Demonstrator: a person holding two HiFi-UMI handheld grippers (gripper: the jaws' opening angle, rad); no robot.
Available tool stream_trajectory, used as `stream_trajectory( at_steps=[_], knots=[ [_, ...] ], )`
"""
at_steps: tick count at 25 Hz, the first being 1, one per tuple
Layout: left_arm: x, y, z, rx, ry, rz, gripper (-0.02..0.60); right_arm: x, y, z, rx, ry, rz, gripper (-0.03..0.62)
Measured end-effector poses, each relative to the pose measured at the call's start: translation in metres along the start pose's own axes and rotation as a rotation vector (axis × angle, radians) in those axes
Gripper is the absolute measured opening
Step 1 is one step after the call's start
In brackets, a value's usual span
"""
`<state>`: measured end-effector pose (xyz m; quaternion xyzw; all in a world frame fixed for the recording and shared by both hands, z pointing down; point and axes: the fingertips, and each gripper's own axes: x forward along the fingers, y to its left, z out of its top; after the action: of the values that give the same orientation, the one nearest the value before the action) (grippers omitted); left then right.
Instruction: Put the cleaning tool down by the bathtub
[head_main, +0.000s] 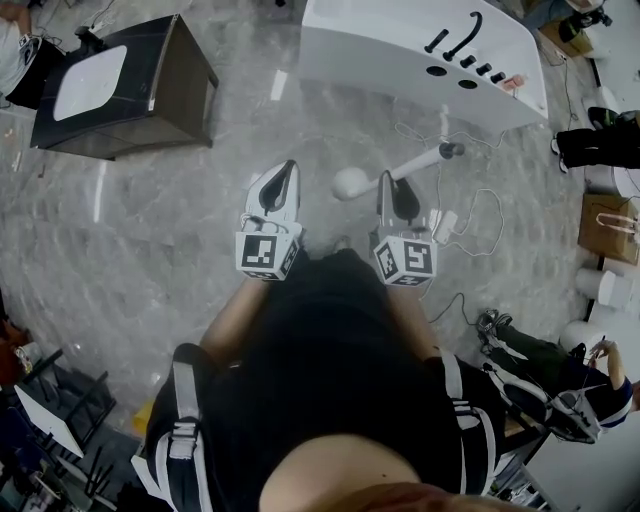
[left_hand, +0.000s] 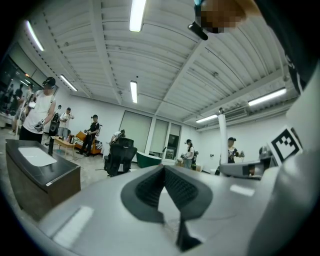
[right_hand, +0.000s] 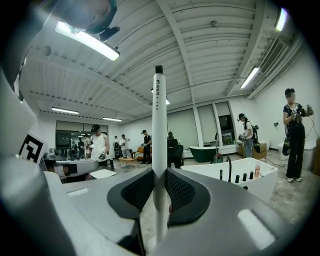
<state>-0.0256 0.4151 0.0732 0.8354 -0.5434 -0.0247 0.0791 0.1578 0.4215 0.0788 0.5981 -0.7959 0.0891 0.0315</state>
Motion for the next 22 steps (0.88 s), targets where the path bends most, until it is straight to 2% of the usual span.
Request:
stream_trajectory(
  at_steps=[5,11,22],
  knots=[
    [0.002,0.022,-0.004,0.010,0.007,-0.020,0.009,0.019,0.012,0.000,-0.007,-0.007,-0.018,0.078],
    [0.013,0.037,-0.007,-0.015,0.015,-0.003,0.009,0.041,0.011,0.004,-0.007,0.001,-0.021,0.078],
    [0.090,0.051,-0.006,-0.019,0.007,0.032,0.009,0.111,-0.029,0.005,0.010,0.001,0.010,0.078]
  ],
)
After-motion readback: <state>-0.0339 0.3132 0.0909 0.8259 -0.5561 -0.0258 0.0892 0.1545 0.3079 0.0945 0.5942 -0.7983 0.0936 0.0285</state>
